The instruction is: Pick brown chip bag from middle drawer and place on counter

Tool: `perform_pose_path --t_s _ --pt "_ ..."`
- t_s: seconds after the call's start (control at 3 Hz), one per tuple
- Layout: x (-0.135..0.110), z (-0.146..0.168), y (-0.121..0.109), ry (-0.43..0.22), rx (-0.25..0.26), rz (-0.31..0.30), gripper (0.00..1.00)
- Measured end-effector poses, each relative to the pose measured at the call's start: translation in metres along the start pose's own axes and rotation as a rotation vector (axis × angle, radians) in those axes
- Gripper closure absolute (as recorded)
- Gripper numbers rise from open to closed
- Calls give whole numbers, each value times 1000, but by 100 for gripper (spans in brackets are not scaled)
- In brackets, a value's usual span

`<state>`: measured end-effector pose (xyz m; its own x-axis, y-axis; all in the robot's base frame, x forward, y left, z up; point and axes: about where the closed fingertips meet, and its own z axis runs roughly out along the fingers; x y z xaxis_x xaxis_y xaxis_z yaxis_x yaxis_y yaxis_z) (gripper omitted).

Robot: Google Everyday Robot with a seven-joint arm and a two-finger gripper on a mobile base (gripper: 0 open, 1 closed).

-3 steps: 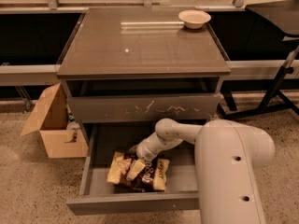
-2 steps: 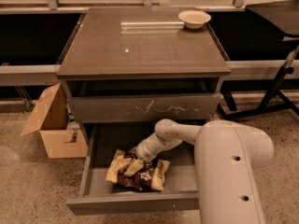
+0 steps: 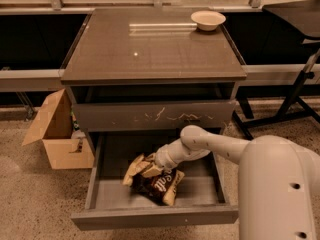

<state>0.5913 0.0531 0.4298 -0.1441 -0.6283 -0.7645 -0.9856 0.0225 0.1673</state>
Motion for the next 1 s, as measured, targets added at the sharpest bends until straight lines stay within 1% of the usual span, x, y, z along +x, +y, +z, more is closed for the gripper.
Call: perform_pose_path --t_s 0.33,0.67,1.0 --pt "-20 -58 11 -71 61 -77 100" --pt "-38 -104 21 -133 87 -159 100" --pt "-38 -104 21 -133 87 -159 100"
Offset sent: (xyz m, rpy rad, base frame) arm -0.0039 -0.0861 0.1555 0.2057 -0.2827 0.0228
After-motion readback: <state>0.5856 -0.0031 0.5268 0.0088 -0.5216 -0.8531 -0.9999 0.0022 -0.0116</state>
